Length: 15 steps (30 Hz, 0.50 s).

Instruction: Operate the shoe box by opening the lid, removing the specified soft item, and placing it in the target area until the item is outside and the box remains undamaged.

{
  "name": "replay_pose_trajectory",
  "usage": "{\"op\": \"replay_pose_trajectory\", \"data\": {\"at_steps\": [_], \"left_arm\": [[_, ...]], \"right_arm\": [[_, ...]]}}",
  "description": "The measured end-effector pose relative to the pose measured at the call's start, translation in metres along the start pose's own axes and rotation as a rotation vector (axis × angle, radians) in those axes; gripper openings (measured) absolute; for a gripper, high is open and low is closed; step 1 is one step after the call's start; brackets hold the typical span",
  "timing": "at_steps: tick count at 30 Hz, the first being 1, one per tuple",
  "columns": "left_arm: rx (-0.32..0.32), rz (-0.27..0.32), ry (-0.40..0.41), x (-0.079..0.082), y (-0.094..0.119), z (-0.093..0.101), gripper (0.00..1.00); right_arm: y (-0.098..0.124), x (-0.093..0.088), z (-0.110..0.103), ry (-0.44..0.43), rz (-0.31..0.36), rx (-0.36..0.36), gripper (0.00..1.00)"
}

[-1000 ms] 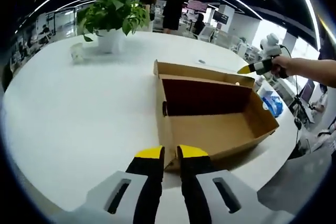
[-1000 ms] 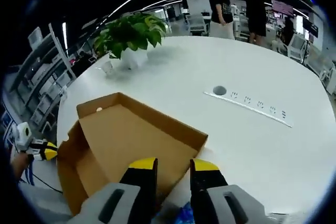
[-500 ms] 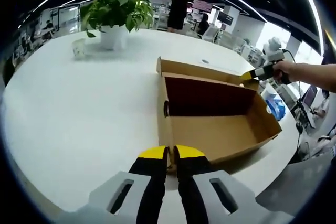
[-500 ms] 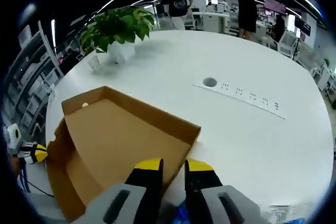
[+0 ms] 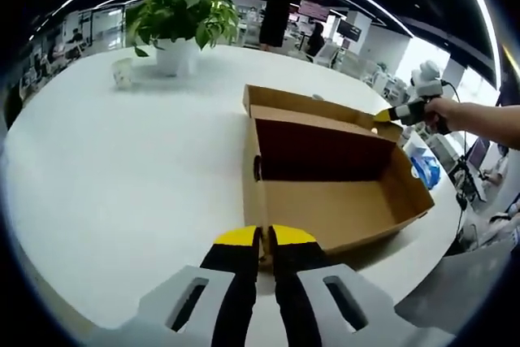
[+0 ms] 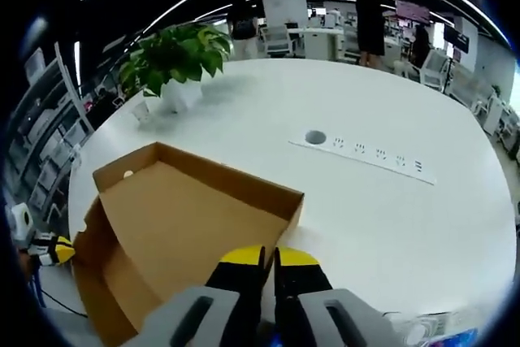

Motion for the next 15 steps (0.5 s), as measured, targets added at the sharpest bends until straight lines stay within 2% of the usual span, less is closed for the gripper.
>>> {"op": "replay_pose_trajectory", "data": {"at_steps": [15], "left_arm": [[-0.003,0.0,0.03,-0.0005,0.0028,0.0041,0.02]], "right_arm": [[0.0065,0.0056,-0.0017,-0.011,0.038,0.016,0.0]]}}
Point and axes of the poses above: the point that each gripper's makers call its tool centre point, and the gripper's own axes: y roughly backward along the fingers, z roughly to its right, x roughly out of its top, the point moved 3 cm from there along y, roughly backward along the fingers, and after that the axes turned 15 degrees about -y, right-handed, at the moved point
